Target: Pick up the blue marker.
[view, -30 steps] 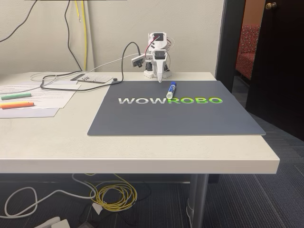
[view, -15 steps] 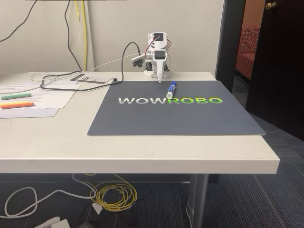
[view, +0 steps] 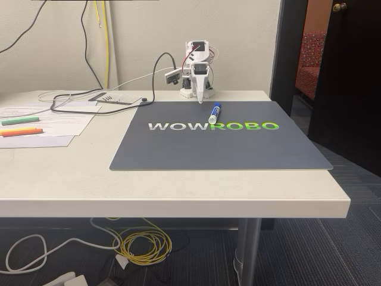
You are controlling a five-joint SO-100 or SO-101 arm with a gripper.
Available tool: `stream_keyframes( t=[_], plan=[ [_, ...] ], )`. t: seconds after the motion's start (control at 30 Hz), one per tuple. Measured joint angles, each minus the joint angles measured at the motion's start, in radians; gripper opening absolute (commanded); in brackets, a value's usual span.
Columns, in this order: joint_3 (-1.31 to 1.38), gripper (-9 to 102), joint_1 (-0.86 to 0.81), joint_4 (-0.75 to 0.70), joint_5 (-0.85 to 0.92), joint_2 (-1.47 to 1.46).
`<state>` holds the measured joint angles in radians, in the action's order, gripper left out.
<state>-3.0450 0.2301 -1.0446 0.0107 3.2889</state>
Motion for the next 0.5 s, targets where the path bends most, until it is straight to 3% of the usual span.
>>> stream_keyframes(
  t=[0.3, 0.5],
  plan=[
    [0.000, 0, 0.000, 0.002, 0.000, 0.000],
    [0.000, 0, 0.000, 0.087, 0.035, 0.000]
  ],
)
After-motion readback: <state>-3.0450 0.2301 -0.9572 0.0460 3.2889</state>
